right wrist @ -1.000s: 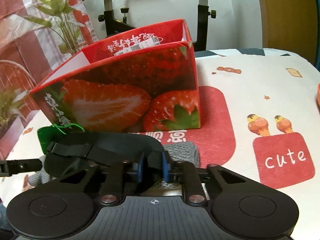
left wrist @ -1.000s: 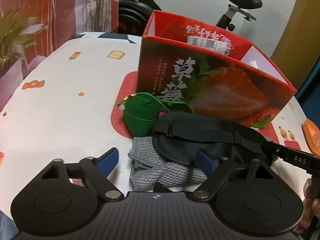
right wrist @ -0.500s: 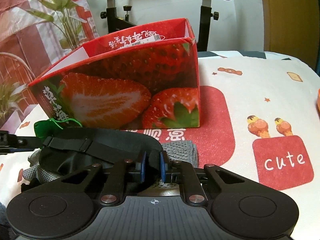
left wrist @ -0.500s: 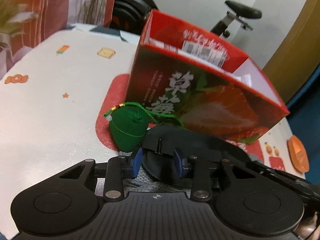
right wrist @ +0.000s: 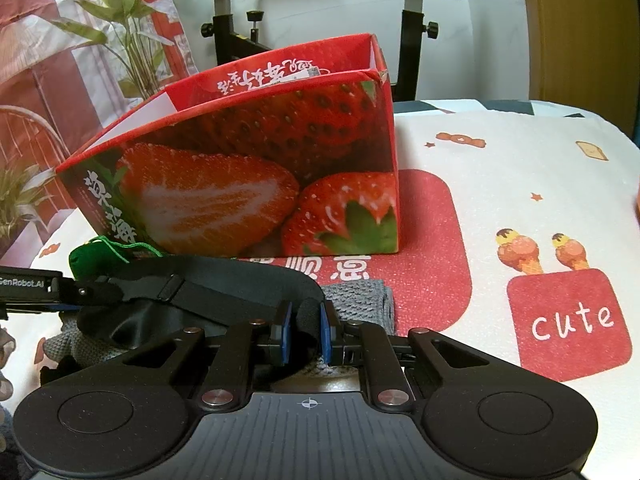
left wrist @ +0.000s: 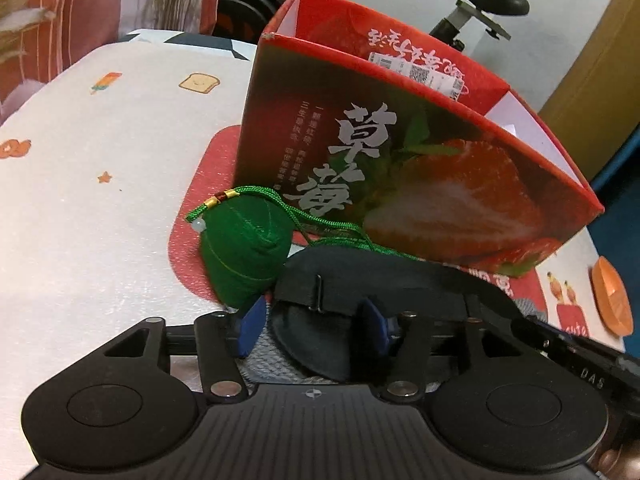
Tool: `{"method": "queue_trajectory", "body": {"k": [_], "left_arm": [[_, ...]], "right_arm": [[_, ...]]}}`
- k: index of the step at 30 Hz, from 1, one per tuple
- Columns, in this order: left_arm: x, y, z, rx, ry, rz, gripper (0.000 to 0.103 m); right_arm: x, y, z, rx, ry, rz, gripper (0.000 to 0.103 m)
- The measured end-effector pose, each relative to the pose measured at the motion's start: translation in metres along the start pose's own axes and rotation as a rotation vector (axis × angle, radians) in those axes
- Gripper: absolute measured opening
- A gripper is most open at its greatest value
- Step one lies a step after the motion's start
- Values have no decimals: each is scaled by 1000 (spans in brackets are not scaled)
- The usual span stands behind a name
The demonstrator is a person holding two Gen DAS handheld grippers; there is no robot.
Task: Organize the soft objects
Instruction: 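Grasp the black eye mask with the left tool while the right tool grips its strap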
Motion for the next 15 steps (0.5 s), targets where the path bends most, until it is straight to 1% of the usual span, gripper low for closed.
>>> {"method": "queue_trajectory", "body": {"k": [4,6,7,8,9,10,12,15], "left_arm": [[1,2,2,-22,-38,-7,64],[0,2,2,-24,-41,-13,62],[-1,1,3,-12,-41,-22,40],[-2,-3,5,11,-35,-31,32],[-3,-4,6,30,-22,-42,27],[-4,-7,8,21,-28,-52,22],[-3,-14,9,16,-37,-88,17],[1,-30,4,26,-10,-157,15]], "right_arm": [[-1,1,-2,7,9,-10,14],[-2,0,-3,10,15,-16,14],[-3,-1,-3,10,20,-20,14],[-3,-2,-4,12,25,-23,14],[-3,-3,-5,13,31,-26,14],[-3,-3,-5,17,37,-29,15],[-3,-5,-5,23,42,-33,16],[-1,-9,-3,30,38,-47,18]]}}
Point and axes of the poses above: each gripper's, at about its wrist camera, not at the fingertips, and y roughly the way its jaws point, z to its left, x to its top, the point moved 5 cm from there along y, roughly the way its jaws point, and after that the axes turned 8 degrees about -z, right-handed, at the moved point
